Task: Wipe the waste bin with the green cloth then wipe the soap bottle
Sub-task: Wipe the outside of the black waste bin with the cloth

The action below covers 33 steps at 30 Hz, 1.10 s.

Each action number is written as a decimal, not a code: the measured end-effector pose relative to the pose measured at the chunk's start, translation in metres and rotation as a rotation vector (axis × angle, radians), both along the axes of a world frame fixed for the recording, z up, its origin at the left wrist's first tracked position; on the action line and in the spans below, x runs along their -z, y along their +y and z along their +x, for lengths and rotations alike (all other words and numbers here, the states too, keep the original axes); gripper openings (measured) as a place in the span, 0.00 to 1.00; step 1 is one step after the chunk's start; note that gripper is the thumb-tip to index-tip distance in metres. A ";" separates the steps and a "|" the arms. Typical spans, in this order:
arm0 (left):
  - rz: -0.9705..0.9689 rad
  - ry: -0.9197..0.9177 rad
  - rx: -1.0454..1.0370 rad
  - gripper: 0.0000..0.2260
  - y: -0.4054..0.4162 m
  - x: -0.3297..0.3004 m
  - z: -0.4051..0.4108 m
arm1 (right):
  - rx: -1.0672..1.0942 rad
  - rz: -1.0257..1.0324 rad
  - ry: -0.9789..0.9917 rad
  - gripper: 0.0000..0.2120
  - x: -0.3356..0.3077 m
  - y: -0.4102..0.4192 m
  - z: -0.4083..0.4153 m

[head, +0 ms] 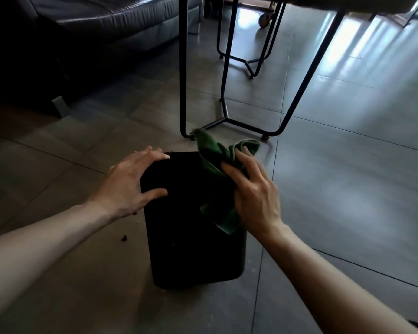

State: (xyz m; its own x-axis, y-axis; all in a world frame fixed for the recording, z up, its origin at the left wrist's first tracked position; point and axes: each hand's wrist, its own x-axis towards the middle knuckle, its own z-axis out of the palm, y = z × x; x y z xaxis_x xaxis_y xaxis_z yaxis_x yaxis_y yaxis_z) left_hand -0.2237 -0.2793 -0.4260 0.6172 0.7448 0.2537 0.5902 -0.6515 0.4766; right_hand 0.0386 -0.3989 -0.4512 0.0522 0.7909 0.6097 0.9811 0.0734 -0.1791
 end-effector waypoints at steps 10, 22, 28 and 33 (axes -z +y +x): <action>0.031 -0.008 0.006 0.32 -0.002 0.000 0.000 | -0.561 -0.210 -0.454 0.10 0.076 -0.077 -0.028; 0.013 -0.001 -0.003 0.32 0.001 0.000 0.000 | -0.275 -0.035 -0.230 0.14 0.028 -0.013 -0.023; 0.030 0.008 0.004 0.32 0.001 0.000 0.001 | -0.545 -0.253 -0.432 0.13 0.085 -0.085 -0.036; 0.026 -0.001 -0.007 0.32 -0.001 -0.002 0.002 | -0.510 -0.220 -0.407 0.09 0.080 -0.098 -0.029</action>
State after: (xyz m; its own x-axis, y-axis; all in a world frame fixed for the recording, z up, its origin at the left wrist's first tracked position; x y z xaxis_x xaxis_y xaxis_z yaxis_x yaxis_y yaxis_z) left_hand -0.2217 -0.2802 -0.4238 0.6121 0.7418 0.2740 0.5940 -0.6600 0.4599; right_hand 0.0098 -0.4966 -0.5311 -0.5583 0.7636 0.3245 0.8261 0.5477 0.1324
